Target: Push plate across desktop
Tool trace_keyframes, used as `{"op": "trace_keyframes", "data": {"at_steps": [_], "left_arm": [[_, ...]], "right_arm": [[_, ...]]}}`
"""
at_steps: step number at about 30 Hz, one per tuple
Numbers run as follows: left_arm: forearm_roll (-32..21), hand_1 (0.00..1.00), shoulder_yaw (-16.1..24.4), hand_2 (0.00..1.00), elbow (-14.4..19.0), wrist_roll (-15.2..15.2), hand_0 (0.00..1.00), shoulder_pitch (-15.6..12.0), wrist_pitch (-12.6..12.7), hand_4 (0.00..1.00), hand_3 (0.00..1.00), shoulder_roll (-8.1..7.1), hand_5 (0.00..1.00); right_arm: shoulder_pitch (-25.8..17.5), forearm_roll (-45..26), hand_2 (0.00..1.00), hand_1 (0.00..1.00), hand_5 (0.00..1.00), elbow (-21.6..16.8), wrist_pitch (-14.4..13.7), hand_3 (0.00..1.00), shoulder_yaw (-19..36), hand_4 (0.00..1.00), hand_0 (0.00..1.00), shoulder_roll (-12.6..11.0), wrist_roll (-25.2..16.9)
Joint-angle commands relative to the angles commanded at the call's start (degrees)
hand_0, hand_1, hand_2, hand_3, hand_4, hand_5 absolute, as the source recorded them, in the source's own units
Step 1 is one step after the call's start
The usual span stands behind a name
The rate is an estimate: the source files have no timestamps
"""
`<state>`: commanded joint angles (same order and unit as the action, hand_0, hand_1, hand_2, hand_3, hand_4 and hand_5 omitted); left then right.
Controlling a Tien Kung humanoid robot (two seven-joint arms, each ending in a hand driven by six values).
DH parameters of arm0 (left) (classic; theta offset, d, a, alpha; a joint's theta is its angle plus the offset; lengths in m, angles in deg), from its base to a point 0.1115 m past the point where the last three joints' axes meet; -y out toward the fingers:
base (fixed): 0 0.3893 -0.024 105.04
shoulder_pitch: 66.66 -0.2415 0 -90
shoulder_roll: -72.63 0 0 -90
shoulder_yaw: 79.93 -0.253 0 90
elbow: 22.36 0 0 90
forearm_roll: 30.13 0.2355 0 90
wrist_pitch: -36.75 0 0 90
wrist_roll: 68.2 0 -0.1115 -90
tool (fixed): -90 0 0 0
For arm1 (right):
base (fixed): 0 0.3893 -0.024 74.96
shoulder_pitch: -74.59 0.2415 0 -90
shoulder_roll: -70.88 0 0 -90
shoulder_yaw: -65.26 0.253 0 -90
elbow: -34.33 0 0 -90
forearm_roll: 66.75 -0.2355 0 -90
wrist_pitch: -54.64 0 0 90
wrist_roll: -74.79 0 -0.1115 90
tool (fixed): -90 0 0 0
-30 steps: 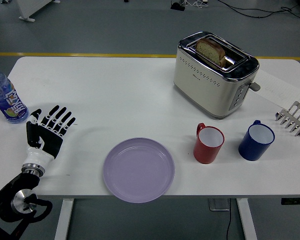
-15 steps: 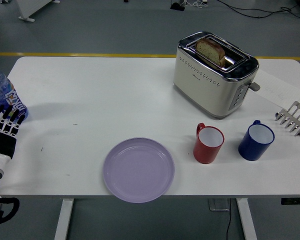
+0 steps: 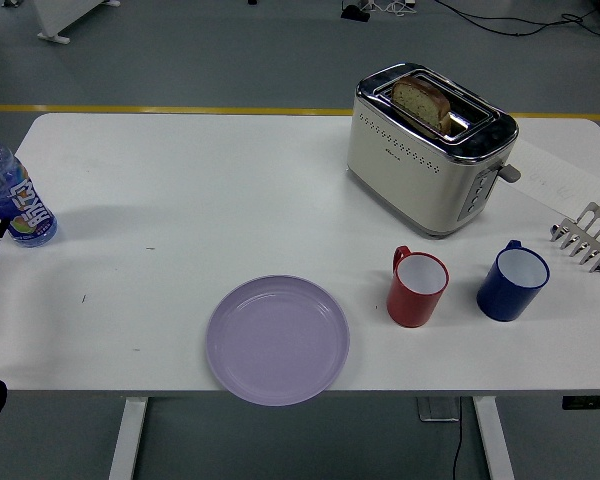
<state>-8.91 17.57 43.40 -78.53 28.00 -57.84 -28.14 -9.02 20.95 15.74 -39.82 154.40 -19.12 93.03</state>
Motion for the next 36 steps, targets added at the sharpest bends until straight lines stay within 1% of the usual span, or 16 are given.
{"op": "trace_keyframes", "data": {"at_steps": [15, 36], "left_arm": [[-0.7, 0.703, 0.6, 0.678, -0.6, -0.1, 0.686, 0.3, 0.1, 0.514, 0.595, 0.2, 0.998], [-0.9, 0.707, 0.8, 0.683, -0.7, -0.3, 0.689, 0.4, 0.0, 0.522, 0.602, 0.4, 0.998]], "right_arm": [[0.4, -0.3, 0.621, 0.552, 0.639, 0.0, -0.1, 0.63, -0.2, 0.153, 0.58, 0.0, 0.0], [0.6, -0.4, 0.621, 0.552, 0.639, 0.1, -0.1, 0.629, -0.2, 0.151, 0.581, 0.0, -0.1]]}}
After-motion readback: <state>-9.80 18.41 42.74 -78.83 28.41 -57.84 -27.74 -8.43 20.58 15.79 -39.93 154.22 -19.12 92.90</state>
